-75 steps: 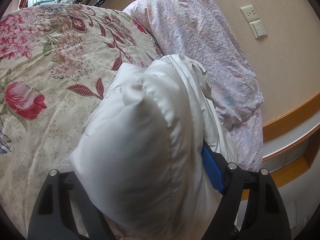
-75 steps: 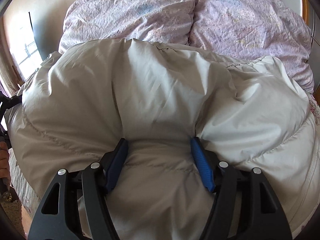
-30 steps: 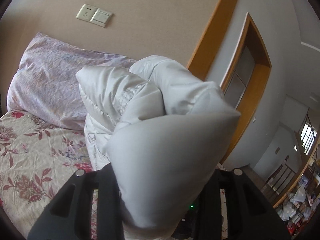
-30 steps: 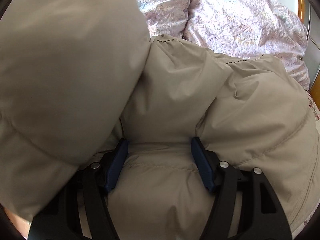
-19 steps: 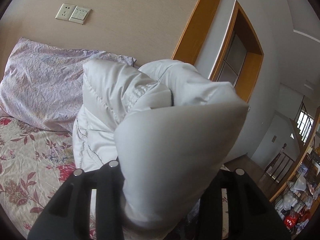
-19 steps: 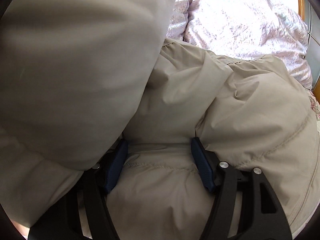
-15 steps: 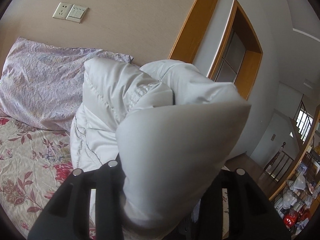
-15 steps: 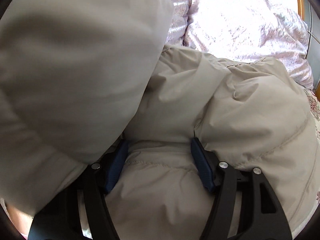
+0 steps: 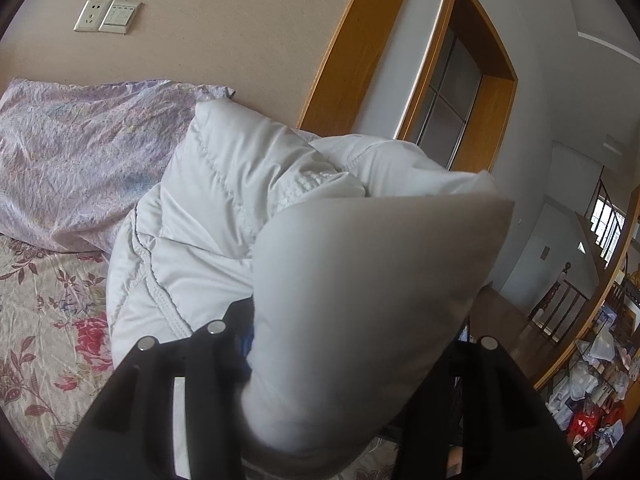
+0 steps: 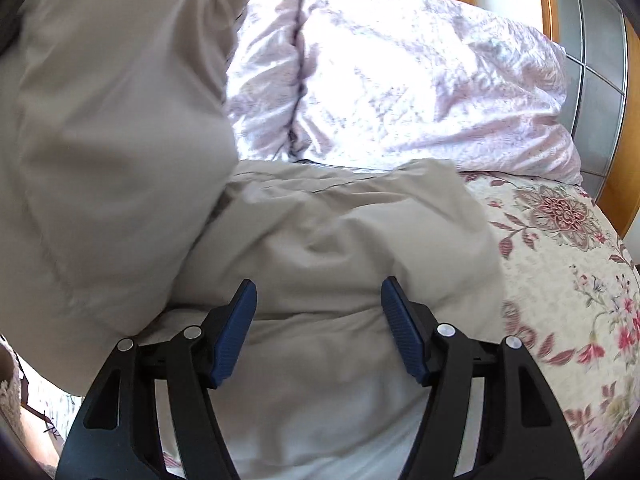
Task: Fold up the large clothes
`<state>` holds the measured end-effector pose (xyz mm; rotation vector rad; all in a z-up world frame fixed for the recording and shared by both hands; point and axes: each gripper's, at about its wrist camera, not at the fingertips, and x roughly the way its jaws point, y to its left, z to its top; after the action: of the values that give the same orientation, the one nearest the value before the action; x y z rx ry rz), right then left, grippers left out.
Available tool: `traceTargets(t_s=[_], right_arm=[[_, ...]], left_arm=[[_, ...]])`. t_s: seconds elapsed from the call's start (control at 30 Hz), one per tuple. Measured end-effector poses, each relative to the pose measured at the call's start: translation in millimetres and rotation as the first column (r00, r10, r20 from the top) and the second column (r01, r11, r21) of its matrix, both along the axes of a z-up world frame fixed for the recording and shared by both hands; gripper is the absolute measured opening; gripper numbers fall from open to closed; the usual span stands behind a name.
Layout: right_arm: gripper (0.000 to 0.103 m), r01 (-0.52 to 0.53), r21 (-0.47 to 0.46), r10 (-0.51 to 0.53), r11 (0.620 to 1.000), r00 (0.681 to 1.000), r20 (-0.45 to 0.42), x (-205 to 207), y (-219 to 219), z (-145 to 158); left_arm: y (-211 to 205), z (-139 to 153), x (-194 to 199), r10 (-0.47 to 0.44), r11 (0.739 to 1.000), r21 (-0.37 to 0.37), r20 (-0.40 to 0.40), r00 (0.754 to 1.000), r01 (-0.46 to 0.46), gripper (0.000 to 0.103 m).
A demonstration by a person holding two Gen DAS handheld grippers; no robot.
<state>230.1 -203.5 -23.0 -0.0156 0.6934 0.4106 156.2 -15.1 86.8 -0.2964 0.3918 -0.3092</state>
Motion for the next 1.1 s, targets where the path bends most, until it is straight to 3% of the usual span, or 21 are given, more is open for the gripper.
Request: traceTargets(t_s=[0.23, 0.37, 0.67, 1.1], right_arm=[[0.067, 0.097, -0.008, -0.097, 0.995, 0.995, -0.006, 20.9, -45.4, 7.4], [0.068, 0.176, -0.004, -0.176, 0.984, 0.983, -0.051, 34.6, -87.1, -1.7], [0.068, 0.315, -0.101, -0.325, 0.944, 0.94, -0.107, 55.1, -154.8, -32.1], [0.068, 0.379, -0.137, -0.398, 0.915, 0.905, -0.154, 61.6, -187.5, -58.3]], left_arm=[[-34.2, -14.3, 8.7, -0.02, 0.999, 0.044, -0.043, 0.999, 0.022, 0.052], [-63.2, -33.5, 17.4, -0.058, 0.995, 0.078, -0.094, 0.994, 0.065, 0.057], [-118.9, -52.0, 31.8, -0.074, 0.982, 0.162, -0.164, 0.984, 0.101, 0.067], [-157.3, -59.9, 35.7, -0.085, 0.959, 0.251, -0.181, 0.98, 0.129, 0.087]])
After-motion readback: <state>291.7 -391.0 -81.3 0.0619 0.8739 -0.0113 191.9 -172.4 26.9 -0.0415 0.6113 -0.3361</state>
